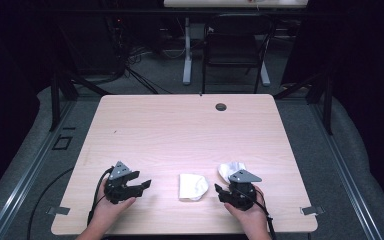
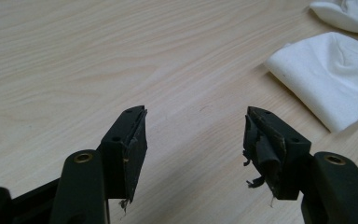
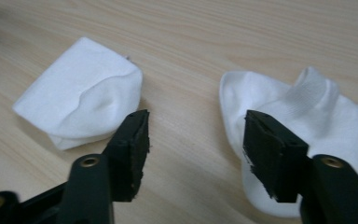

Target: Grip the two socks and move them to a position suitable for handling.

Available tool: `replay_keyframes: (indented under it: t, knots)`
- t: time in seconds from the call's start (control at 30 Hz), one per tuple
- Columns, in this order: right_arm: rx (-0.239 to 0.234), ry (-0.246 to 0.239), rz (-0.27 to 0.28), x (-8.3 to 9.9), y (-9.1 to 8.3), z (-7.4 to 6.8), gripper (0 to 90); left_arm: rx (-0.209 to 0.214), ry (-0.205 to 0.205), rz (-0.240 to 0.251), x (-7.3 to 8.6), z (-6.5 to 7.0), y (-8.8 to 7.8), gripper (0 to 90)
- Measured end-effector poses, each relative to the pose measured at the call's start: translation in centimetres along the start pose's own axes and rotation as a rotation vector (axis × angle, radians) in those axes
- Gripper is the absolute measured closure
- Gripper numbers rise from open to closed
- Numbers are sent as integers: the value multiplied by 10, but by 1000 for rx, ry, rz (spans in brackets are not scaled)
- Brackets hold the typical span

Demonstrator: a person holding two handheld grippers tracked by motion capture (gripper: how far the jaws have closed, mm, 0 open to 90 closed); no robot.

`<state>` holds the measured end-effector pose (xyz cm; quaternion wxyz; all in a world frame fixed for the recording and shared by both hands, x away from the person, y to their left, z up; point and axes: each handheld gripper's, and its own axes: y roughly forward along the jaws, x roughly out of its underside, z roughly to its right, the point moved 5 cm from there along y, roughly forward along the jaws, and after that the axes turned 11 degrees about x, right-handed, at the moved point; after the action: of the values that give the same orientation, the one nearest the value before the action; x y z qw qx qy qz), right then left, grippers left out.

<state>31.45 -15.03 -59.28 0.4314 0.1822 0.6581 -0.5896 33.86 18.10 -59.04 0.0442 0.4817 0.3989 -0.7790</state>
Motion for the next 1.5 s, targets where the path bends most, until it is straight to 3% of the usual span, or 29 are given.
replay_keyframes:
  t: [0.1,0.17,0.3,0.33,0.5,0.6,0.7,0.8,0.97,1.2,1.5]
  knots:
    - [-15,-8,-5,3,0,-1,468,6,7,1,1,7,5,393]
    - [-2,-20,-11,3,0,-2,497,18,32,-6,0,15,8,394]
    - [-23,-8,-6,1,0,-3,518,23,70,-22,0,24,14,394]
    - [-17,15,-34,3,0,-3,531,31,71,-27,0,25,16,394]
    - [-14,31,-31,2,-2,0,585,51,64,-31,-2,32,22,416]
    - [-33,61,-46,3,-2,3,611,45,85,-39,-6,38,30,443]
    - [-34,63,-52,4,-1,4,618,44,85,-49,-8,43,35,457]
    - [-30,59,-58,4,-1,5,625,45,111,-73,-13,50,43,482]
    - [-30,73,-44,3,-4,6,638,80,96,-76,-22,63,54,550]
    - [-33,77,-41,3,-3,7,640,96,89,-66,-37,78,68,557]
    - [-37,91,-37,2,-4,9,640,144,123,-86,-45,103,86,555]
